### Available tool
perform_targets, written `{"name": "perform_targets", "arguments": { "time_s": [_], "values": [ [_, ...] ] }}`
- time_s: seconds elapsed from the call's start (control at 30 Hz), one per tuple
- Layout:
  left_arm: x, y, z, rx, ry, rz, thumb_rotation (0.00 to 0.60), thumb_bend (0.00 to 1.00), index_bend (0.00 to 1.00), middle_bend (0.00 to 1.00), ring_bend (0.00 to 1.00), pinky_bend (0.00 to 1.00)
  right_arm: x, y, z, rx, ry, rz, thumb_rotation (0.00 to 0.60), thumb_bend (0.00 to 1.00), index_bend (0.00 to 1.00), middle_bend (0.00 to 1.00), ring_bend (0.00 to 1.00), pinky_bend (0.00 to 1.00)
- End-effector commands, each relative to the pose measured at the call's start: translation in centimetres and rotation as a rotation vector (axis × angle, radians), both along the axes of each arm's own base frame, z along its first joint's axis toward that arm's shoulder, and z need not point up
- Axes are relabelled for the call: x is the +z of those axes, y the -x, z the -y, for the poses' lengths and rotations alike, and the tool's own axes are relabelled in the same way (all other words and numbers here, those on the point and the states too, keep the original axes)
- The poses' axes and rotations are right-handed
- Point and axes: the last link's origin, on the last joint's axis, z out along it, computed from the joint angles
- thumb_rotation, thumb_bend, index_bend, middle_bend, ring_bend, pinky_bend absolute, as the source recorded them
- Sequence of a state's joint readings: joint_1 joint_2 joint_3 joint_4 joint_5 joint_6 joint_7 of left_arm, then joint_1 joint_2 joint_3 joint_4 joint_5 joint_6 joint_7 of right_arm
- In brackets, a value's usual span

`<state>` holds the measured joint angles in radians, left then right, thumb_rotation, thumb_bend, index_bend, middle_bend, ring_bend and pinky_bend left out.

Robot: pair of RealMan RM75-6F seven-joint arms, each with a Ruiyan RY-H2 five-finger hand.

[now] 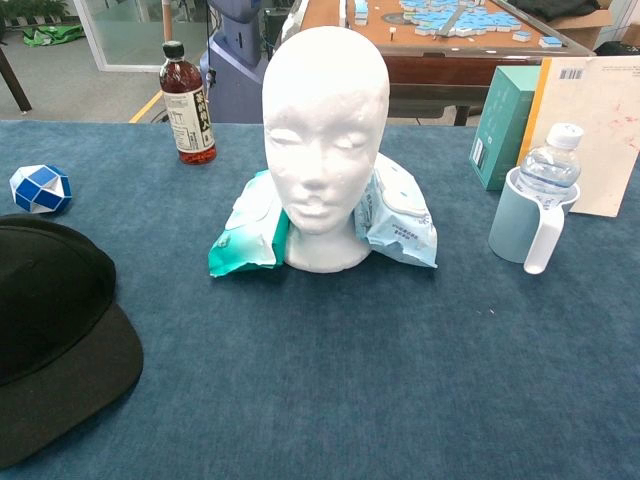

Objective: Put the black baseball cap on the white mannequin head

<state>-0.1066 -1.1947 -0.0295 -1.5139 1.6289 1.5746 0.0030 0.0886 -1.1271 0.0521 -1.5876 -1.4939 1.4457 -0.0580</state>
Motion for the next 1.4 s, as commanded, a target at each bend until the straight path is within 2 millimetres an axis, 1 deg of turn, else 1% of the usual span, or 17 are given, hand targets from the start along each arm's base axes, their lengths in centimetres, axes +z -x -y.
{"name": "perform_targets", "arguments": {
  "time_s": [0.03,0.13,0.23,0.37,0.5,0.6,0.63,0.67,0.73,0.83,0.9,1.0,1.23,1.4],
  "values": [
    [0.0,0.0,0.0,0.003,-0.005,0.006,0.600,0.27,0.56,0.61,0.49,0.60,0.1,-0.2,-0.1,0.011,0.004,0.010,0.600,0.03,0.20,0.30,0.22,0.48],
    [0.0,-0.1,0.0,-0.003,-0.027,0.008,0.600,0.27,0.51,0.60,0.49,0.60,0.1,-0.1,0.0,0.006,0.003,0.011,0.600,0.03,0.20,0.30,0.22,0.48],
    [0.0,-0.4,0.3,-0.012,-0.024,0.023,0.600,0.27,0.46,0.55,0.49,0.61,0.1,-0.1,0.2,0.000,-0.003,0.009,0.600,0.03,0.20,0.30,0.22,0.48],
    [-0.1,-1.2,1.1,-0.034,0.013,0.055,0.600,0.27,0.45,0.54,0.49,0.61,0.0,-0.2,0.1,0.003,-0.003,0.010,0.600,0.03,0.20,0.30,0.22,0.48],
    [-0.4,-2.3,2.3,-0.060,0.092,0.101,0.600,0.27,0.45,0.54,0.49,0.66,0.2,-0.4,-0.1,0.012,0.006,0.022,0.600,0.03,0.20,0.30,0.22,0.48],
    [-0.7,-3.1,3.2,-0.088,0.155,0.118,0.600,0.28,0.45,0.54,0.49,0.67,0.3,-0.3,-0.2,0.014,0.010,0.024,0.600,0.03,0.20,0.30,0.22,0.48],
    [-0.8,-3.3,3.3,-0.094,0.169,0.125,0.600,0.30,0.45,0.54,0.49,0.67,0.3,-0.3,-0.2,0.014,0.009,0.025,0.600,0.03,0.20,0.30,0.22,0.48],
    [-0.9,-3.4,3.5,-0.099,0.183,0.128,0.600,0.34,0.46,0.54,0.49,0.67,0.3,-0.3,-0.2,0.013,0.007,0.023,0.600,0.03,0.20,0.30,0.22,0.48],
    [-1.1,-3.7,3.8,-0.112,0.210,0.125,0.600,0.48,0.46,0.53,0.49,0.67,0.2,-0.3,-0.1,0.010,0.004,0.018,0.600,0.03,0.20,0.30,0.22,0.48],
    [-1.5,-4.2,4.3,-0.136,0.242,0.138,0.600,0.64,0.46,0.52,0.49,0.67,0.1,-0.4,-0.1,0.013,-0.003,0.015,0.600,0.03,0.20,0.30,0.22,0.48],
    [-1.8,-4.5,4.6,-0.152,0.270,0.161,0.600,0.70,0.46,0.52,0.49,0.67,0.0,-0.4,-0.1,0.013,-0.004,0.014,0.600,0.03,0.20,0.30,0.22,0.48],
    [-2.5,-5.1,5.1,-0.181,0.330,0.195,0.600,0.73,0.46,0.52,0.49,0.67,0.1,-0.4,-0.1,0.013,0.000,0.017,0.600,0.03,0.20,0.30,0.22,0.48],
    [-4.1,-5.5,5.8,-0.203,0.420,0.200,0.600,0.74,0.47,0.52,0.50,0.68,0.1,-0.4,-0.1,0.012,0.001,0.019,0.600,0.03,0.20,0.30,0.22,0.48],
    [-5.5,-5.4,5.9,-0.189,0.475,0.184,0.600,0.74,0.47,0.52,0.50,0.68,0.1,-0.4,-0.1,0.011,-0.002,0.017,0.600,0.03,0.20,0.30,0.22,0.48]
  ]
}}
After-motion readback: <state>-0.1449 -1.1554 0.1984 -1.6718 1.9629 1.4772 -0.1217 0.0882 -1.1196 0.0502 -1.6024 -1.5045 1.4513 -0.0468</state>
